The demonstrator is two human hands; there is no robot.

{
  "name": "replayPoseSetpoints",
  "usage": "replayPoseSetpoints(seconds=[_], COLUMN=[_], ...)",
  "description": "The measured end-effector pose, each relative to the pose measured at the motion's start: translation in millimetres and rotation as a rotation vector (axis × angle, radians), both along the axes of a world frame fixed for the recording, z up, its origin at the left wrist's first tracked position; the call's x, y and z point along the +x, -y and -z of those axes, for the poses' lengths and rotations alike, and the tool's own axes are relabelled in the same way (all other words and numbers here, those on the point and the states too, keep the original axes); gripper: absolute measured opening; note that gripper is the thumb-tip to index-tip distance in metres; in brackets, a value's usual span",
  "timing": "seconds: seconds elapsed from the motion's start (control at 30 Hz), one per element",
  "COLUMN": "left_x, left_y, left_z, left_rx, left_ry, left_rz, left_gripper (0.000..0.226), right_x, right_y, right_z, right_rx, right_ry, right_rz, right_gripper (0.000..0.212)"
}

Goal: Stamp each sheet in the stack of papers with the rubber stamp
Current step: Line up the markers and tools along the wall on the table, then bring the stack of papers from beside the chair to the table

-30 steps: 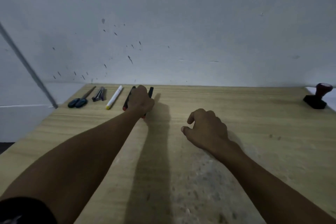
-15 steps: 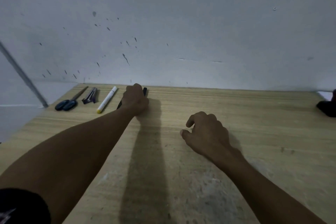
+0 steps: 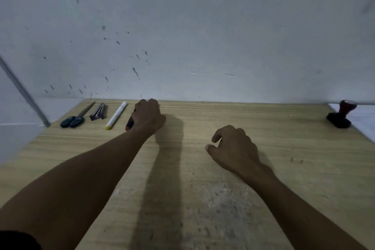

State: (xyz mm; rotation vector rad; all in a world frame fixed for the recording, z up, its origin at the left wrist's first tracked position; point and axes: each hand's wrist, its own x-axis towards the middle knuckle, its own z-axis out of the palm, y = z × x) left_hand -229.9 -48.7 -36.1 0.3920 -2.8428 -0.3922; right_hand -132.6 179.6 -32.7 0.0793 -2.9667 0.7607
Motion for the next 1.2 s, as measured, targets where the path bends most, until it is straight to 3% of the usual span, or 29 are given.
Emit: replayPoseSetpoints(seconds=[0.1,0.2,0.43,0.83,1.2], left_x=[15.8,31.8,83.1,115.2,99.4], left_y=[-16.8,-42.4,-138.6,-322.2,-465.8], left_z=[-3.3,-4.4,-5.3,-1.1,-14.7], left_rx=[0.013,0.142,0.382,0.446,0.652], left_ry=[-0.108,-0.224,-0.331,-0.097,0.280], left_rz=[0.088,0.208,0.465,0.811,0.784], left_gripper=[0.028,0.038,0.026,0.027,0.039], right_x=[9.9,20.5,59.1,89.7,50.6], right_y=[-11.4,-26.8,-89.7,-255.1,-396.0], right_z=[-5.3,-11.9,-23.8,-23.6,7.0], right_rx=[-0.010,-0.006,0.037,0.068,0.072], right_ry=[-0.004,-0.029,-0.103,-0.072,-0.046], right_rz=[0.028,0.047,0.116,0.434,0.589], right_gripper=[0.034,0.033,0.030,0.030,0.032])
